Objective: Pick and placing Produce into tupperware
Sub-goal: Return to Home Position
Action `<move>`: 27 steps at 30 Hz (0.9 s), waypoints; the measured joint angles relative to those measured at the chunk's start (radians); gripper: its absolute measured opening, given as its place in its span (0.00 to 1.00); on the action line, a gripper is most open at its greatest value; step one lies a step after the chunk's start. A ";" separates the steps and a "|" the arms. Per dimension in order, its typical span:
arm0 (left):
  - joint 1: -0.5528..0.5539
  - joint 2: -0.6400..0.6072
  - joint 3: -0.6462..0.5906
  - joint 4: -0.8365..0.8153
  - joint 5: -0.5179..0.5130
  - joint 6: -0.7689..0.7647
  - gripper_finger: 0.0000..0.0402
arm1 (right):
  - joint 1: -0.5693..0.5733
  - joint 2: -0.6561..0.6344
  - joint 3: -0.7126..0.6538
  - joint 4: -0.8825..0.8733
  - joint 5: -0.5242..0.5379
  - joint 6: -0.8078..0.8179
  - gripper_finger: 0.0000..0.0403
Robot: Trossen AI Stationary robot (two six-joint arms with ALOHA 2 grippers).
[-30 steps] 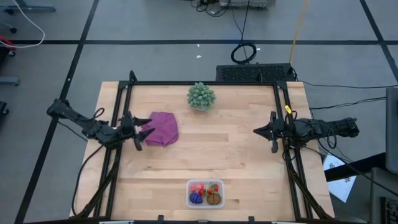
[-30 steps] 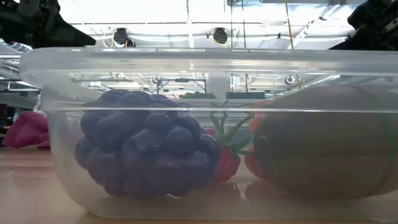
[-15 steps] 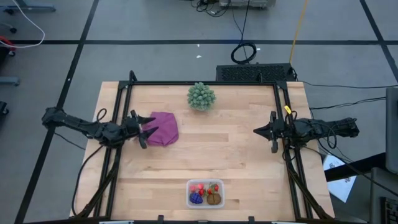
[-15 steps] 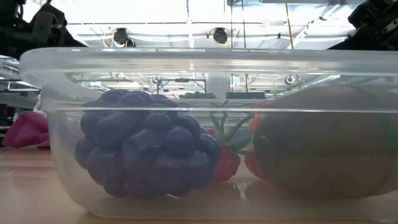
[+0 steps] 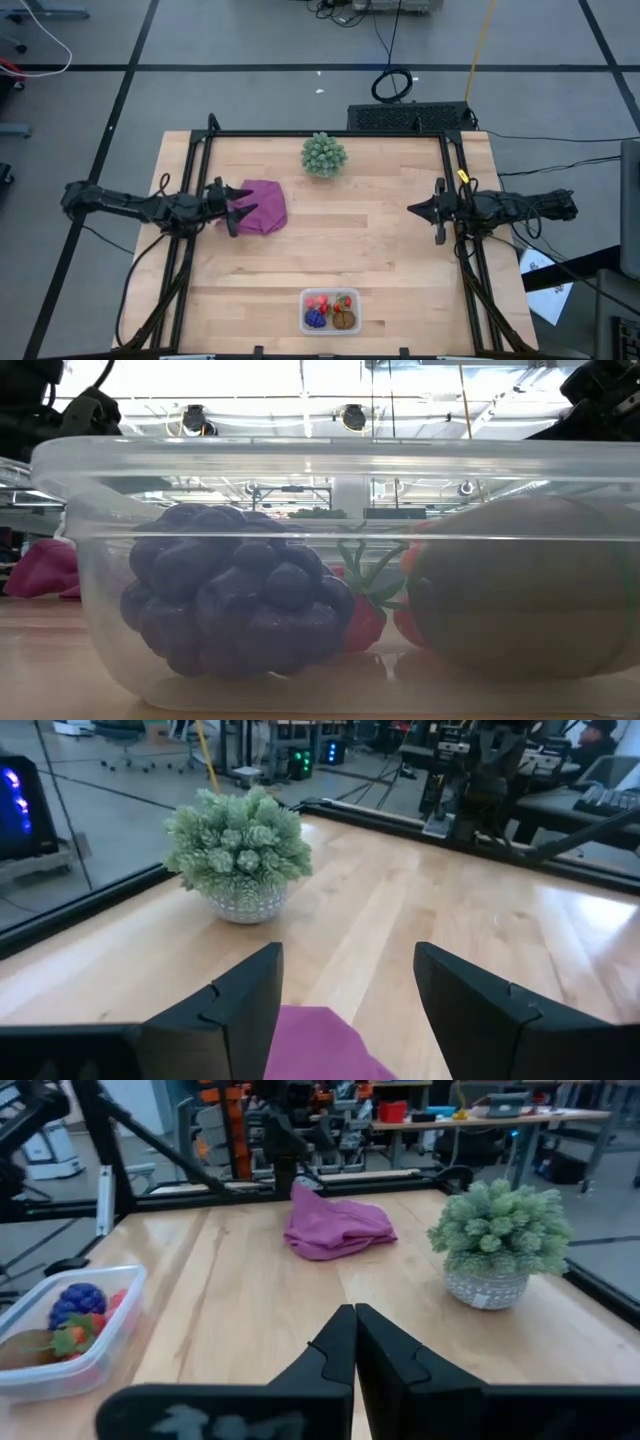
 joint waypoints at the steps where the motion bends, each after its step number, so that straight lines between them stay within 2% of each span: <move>1: -0.006 0.005 0.000 0.000 -0.010 -0.002 0.57 | 0.000 0.002 -0.005 0.011 0.010 0.000 0.00; 5: -0.027 0.033 0.000 -0.001 -0.023 -0.002 0.57 | -0.002 0.003 -0.084 0.123 0.036 -0.051 0.00; 8: -0.046 0.054 0.000 0.000 -0.054 -0.001 0.57 | -0.023 0.005 -0.145 0.191 0.036 -0.029 0.00; 11: -0.065 0.069 0.000 0.000 -0.119 0.006 0.57 | -0.061 0.007 -0.168 0.188 0.032 0.015 0.00; 14: -0.078 0.076 0.000 0.004 -0.137 0.013 0.57 | -0.098 0.019 -0.154 0.182 -0.024 0.005 0.00; 22: -0.064 0.111 -0.013 0.102 -0.142 0.070 0.57 | -0.201 0.029 -0.148 0.172 -0.156 -0.017 0.00; 27: 0.003 0.121 -0.013 0.104 -0.048 0.066 0.57 | -0.236 0.028 -0.149 0.184 -0.218 -0.019 0.00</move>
